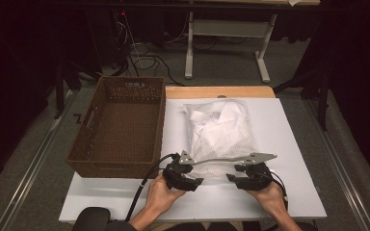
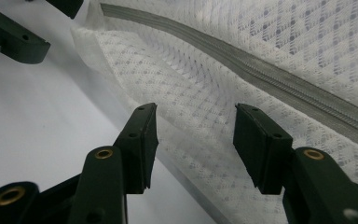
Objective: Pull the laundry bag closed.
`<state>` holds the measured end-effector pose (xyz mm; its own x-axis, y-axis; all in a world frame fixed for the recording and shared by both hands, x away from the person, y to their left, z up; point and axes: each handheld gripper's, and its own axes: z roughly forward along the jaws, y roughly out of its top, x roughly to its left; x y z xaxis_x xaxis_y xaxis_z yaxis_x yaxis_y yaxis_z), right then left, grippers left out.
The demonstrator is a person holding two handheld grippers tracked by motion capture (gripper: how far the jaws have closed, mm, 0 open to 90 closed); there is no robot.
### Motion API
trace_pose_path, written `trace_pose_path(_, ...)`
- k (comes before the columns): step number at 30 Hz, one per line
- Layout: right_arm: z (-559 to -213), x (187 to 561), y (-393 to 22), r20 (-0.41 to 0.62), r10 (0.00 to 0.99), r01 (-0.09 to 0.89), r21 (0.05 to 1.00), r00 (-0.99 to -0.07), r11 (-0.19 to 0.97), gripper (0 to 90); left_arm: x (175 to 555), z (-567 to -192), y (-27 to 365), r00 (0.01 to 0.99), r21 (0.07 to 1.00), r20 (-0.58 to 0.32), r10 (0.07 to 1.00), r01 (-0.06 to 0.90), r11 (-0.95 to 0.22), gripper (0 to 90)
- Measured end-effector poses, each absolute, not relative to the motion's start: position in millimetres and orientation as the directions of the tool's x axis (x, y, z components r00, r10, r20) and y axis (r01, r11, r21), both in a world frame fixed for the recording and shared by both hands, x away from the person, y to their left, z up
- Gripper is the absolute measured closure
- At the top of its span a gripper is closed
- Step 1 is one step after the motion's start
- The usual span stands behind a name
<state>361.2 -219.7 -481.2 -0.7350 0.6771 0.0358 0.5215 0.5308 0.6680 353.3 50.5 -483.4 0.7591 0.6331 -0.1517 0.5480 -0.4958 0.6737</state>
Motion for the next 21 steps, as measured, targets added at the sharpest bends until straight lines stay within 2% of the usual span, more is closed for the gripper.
trace_pose_path(11, -488, 363, -218, 0.022, 0.669, 0.518, 0.653, -0.743, 0.553, 51.7, 356, -492, 51, 0.749, 0.666, -0.121, 0.652, 0.548, -0.506, 42.0)
trace_pose_path(17, -491, 363, -219, 0.005, 0.672, 0.520, 0.638, -0.740, 0.568, 51.4, 360, -496, 54, 0.737, 0.664, -0.188, 0.649, 0.583, -0.469, 41.9)
trace_pose_path(21, -493, 362, -221, -0.017, 0.680, 0.519, 0.632, -0.733, 0.575, 51.3, 359, -497, 54, 0.737, 0.661, -0.175, 0.653, 0.580, -0.477, 41.8)
